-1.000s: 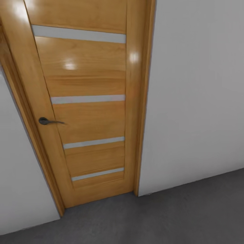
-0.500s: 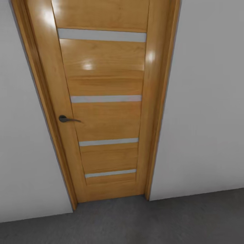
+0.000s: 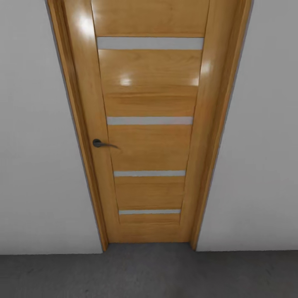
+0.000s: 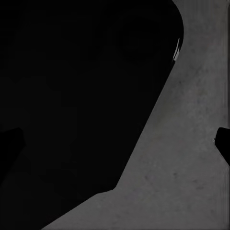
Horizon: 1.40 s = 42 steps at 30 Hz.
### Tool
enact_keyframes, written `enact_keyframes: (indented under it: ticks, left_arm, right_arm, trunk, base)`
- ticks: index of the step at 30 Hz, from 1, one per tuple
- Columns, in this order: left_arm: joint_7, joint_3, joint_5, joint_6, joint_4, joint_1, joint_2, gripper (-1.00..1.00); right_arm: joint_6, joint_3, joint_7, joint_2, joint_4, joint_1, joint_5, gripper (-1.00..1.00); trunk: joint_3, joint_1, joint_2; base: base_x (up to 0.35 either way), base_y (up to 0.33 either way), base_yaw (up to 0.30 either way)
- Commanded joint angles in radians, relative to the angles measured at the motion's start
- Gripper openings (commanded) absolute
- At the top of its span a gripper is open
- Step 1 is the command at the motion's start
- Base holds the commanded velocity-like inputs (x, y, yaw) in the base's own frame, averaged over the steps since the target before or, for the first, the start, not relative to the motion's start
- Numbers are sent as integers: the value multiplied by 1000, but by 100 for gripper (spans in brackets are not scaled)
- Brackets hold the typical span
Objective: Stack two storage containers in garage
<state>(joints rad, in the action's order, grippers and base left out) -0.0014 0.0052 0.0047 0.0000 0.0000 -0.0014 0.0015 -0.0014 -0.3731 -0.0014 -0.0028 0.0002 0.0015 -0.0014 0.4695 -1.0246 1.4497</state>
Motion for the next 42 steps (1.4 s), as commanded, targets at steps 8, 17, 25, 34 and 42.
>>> enact_keyframes:
  ticks: [8,17,25,34,42]
  left_arm:
    - [0,0,0,0,0,0,0,100]
    - [0,0,0,0,0,0,0,100]
    - [0,0,0,0,3,0,-1,100]
    - [0,0,0,0,5,0,-1,100]
    - [3,-1,0,0,5,0,-3,100]
  right_arm:
    - [0,-4,0,0,0,0,1,100]
    - [0,-4,0,0,0,0,1,100]
    - [0,-4,0,0,0,0,1,100]
    - [0,-4,0,1,0,0,1,100]
    - [0,-4,0,1,-1,0,1,100]
  trunk:
    - [0,0,0]
    - [0,0,0]
    - [0,0,0]
    - [0,0,0]
    - [0,0,0]
  base:
    - [288,0,28]
    - [321,0,1]
    - [321,0,0]
    - [280,0,0]
    - [44,0,94]
